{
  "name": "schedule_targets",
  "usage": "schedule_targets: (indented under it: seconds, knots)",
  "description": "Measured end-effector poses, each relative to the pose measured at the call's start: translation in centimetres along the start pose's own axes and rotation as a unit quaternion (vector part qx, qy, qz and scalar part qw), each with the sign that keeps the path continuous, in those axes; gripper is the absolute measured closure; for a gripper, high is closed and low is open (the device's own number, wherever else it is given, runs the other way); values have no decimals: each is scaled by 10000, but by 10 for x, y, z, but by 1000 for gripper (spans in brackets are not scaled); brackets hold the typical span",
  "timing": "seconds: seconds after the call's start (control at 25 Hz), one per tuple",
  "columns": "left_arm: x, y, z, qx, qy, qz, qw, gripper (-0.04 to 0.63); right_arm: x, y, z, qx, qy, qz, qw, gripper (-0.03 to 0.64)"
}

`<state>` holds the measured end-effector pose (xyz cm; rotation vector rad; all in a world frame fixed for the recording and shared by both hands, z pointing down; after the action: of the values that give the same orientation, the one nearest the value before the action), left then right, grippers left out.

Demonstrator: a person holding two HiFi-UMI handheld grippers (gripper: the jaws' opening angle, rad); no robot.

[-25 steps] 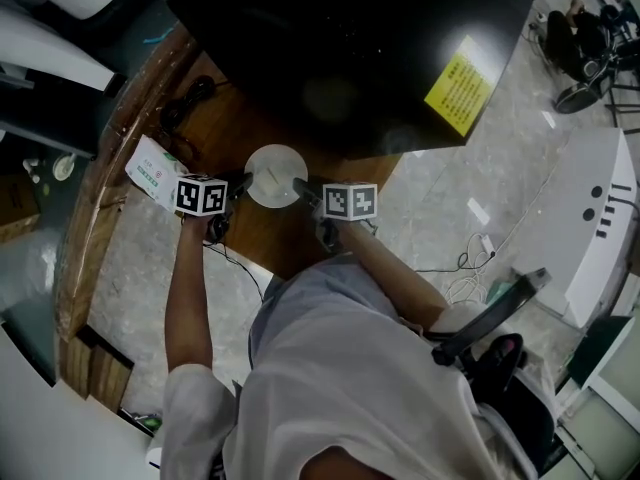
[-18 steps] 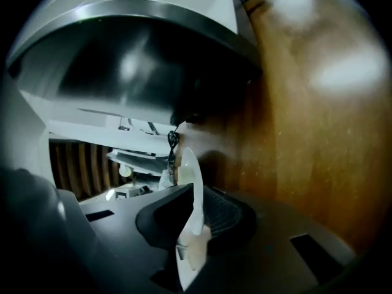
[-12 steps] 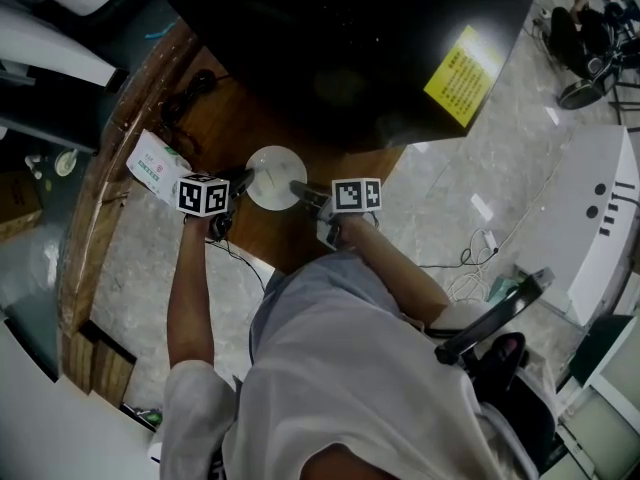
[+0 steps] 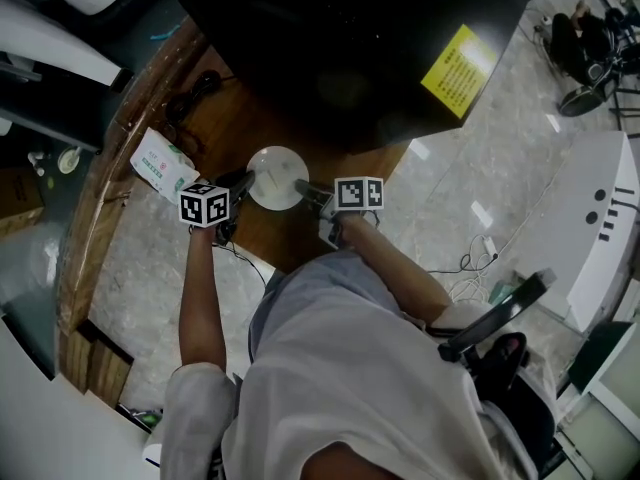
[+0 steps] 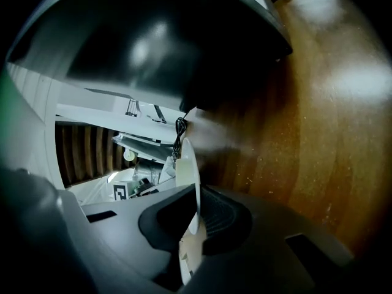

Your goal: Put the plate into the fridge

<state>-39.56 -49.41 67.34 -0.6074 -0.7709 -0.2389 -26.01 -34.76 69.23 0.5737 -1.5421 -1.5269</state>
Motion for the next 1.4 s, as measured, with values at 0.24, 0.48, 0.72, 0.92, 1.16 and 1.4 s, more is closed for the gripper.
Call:
schedule_targets:
  seconds: [0.24,0.48,0.72,0.92,1.16,1.4]
  knots:
    - [-37,14,26,-688,793,133,9944,509,-9,-21,19,15,-76,-232,9997,592]
    - [-88,37,48,-925,1455,120,9850,512,-21,-61,49,-200,-250,-427,9986,592]
    - [-137,66,53,-1085,2203,362,9687,514,-38,-105,70,-444,-258,-609,9968,592]
    - [-160,75,72,-819,2395,579,9657,514,-47,-122,102,-506,-156,-604,9968,592]
    - [-175,88,98,-214,2414,609,9683,514,-56,-122,135,-479,-99,-586,9971,594]
    - [-172,111,98,-94,2360,619,9697,514,-79,-125,137,-457,-78,-549,9974,594]
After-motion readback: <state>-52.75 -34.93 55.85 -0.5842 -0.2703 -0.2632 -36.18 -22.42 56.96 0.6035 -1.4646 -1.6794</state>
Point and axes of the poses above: the fingertips, and each gripper's own axes: x forward along the fingers, y to its right, z out of its underside, the point moved 6 cm from there along -x, backward along the fingers, and after that the axes turned 8 degrees about -z, right-handed, at the moved point
